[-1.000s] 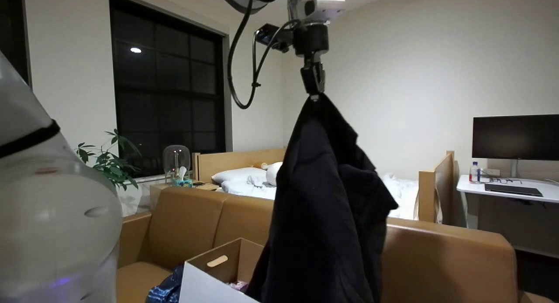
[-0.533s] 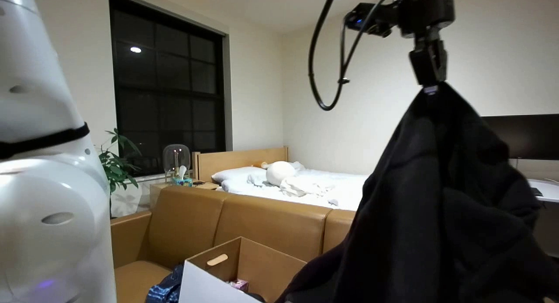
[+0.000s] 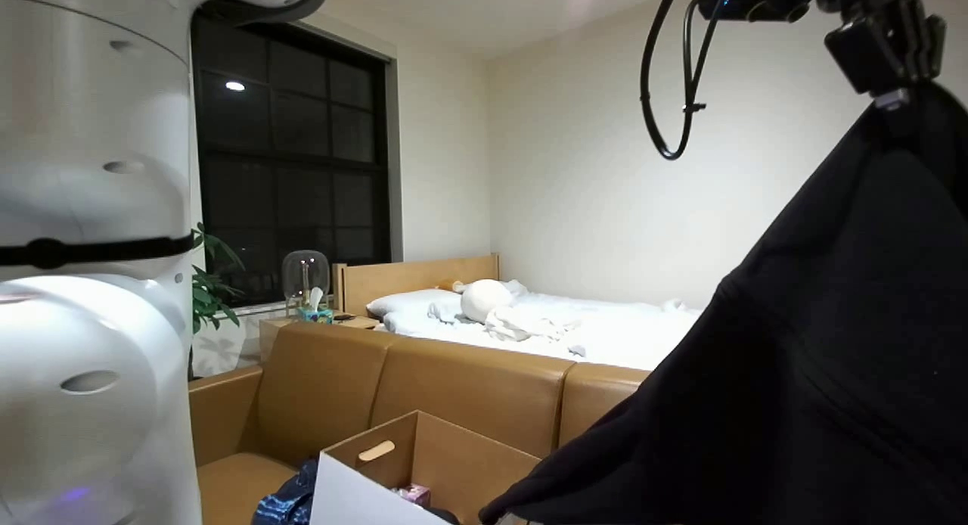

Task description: Remove the black jersey from the box and put it on the couch

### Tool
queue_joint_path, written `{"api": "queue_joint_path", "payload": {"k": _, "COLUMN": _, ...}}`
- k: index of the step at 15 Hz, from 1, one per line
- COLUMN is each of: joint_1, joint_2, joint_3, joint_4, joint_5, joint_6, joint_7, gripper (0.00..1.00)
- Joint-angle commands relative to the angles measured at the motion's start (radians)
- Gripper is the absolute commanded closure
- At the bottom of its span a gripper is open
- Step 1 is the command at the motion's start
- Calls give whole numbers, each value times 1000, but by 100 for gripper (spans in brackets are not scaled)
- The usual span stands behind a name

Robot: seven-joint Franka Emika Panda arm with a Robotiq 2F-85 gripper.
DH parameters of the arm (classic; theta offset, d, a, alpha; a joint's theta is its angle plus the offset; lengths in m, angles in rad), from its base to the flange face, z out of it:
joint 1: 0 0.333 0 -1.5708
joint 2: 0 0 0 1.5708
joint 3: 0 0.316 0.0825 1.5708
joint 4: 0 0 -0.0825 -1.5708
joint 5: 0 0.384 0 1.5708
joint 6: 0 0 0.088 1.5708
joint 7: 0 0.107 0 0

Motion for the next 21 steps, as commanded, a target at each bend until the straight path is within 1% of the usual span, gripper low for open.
{"api": "queue_joint_path", "payload": {"k": 1, "joint_1": -54, "joint_2": 37, "joint_3": -57, "joint_4": 170, "joint_5": 23, "joint_6": -146, "joint_7": 79, "gripper": 98}}
{"api": "queue_joint_path", "payload": {"k": 2, "joint_1": -67, "joint_2": 35, "joint_3": -72, "joint_4": 195, "joint_5": 34, "joint_6": -178, "joint_7": 100, "gripper": 98}}
{"api": "queue_joint_path", "payload": {"k": 4, "joint_1": -82, "joint_2": 26, "joint_3": -92, "joint_4": 250, "joint_5": 19, "joint_6": -230, "joint_7": 164, "gripper": 98}}
{"api": "queue_joint_path", "payload": {"k": 7, "joint_1": -75, "joint_2": 33, "joint_3": -107, "joint_4": 350, "joint_5": -3, "joint_6": -277, "joint_7": 272, "gripper": 98}}
{"api": "queue_joint_path", "payload": {"k": 10, "joint_1": -2, "joint_2": 45, "joint_3": -63, "joint_4": 390, "joint_5": -87, "joint_6": -257, "joint_7": 314, "gripper": 98}}
{"api": "queue_joint_path", "payload": {"k": 14, "joint_1": 119, "joint_2": 35, "joint_3": 21, "joint_4": 394, "joint_5": -218, "joint_6": -259, "joint_7": 330, "gripper": 98}}
{"api": "queue_joint_path", "payload": {"k": 16, "joint_1": 165, "joint_2": 38, "joint_3": 49, "joint_4": 385, "joint_5": -268, "joint_6": -254, "joint_7": 336, "gripper": 98}}
{"api": "queue_joint_path", "payload": {"k": 19, "joint_1": 195, "joint_2": 45, "joint_3": 63, "joint_4": 353, "joint_5": -252, "joint_6": -236, "joint_7": 310, "gripper": 98}}
{"api": "queue_joint_path", "payload": {"k": 21, "joint_1": 201, "joint_2": 45, "joint_3": 75, "joint_4": 269, "joint_5": -216, "joint_6": -206, "joint_7": 272, "gripper": 98}}
